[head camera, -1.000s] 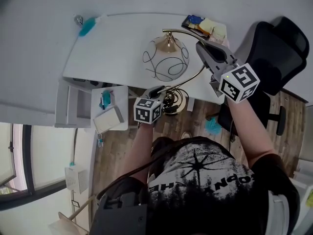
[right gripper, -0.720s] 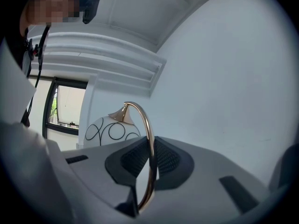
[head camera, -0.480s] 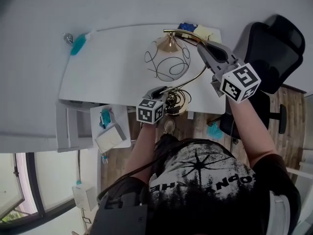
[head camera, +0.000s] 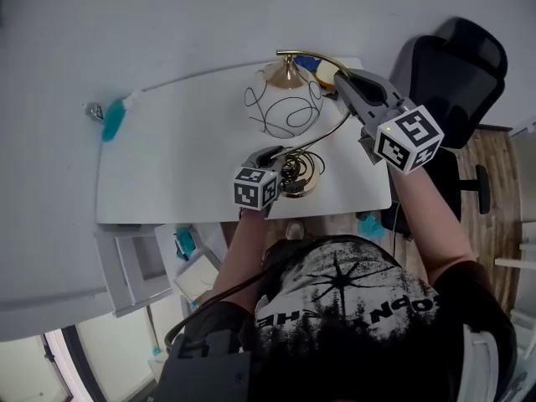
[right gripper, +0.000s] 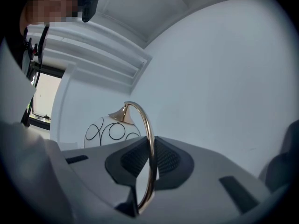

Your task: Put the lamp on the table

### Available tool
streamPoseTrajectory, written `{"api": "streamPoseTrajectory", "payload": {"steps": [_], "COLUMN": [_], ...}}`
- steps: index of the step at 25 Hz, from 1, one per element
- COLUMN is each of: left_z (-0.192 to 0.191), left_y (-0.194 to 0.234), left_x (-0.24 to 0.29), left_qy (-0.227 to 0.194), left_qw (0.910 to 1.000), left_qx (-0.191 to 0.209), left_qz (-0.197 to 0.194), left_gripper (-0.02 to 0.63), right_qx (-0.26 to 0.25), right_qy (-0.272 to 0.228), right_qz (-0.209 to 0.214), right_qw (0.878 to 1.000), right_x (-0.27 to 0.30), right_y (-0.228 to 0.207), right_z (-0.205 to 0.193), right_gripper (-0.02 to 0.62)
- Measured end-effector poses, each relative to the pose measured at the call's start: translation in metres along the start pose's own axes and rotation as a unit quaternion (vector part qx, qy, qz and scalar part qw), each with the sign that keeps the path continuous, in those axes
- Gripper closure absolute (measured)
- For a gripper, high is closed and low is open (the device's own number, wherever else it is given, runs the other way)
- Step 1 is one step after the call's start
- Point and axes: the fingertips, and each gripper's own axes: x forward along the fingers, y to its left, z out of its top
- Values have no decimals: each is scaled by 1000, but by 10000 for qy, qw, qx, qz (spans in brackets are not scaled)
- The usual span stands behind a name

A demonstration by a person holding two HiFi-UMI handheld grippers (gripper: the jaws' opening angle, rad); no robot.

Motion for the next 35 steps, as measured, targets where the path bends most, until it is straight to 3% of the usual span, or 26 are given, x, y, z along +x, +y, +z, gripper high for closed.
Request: {"api": "streamPoseTrajectory", "payload": {"steps": [5,17,24,35], "left_z": [24,41,62,67], "left_y": [24,58,91,117], "left_x": [32,78,118,159], "left_qy": [117,-112,3,57], "left_qw": [9994,9953,9943,9925], "left_qx": [21,538,440,565], "left_qz": [-333,-794,-967,-1082], "left_gripper": [589,591,591,591], "right_qx": [14,-329,-256,-264], "right_qy": [127,-33,252,507], "right_qz": [-357,-966,-1079,-1263], "right_qw": [9993,9948,9935,9903], "right_x": [30,38,85,108], "right_y": [-31,-44,-82,-112], "right_z": [1,-10,-16,-39], "right_gripper": [557,557,557,558]}}
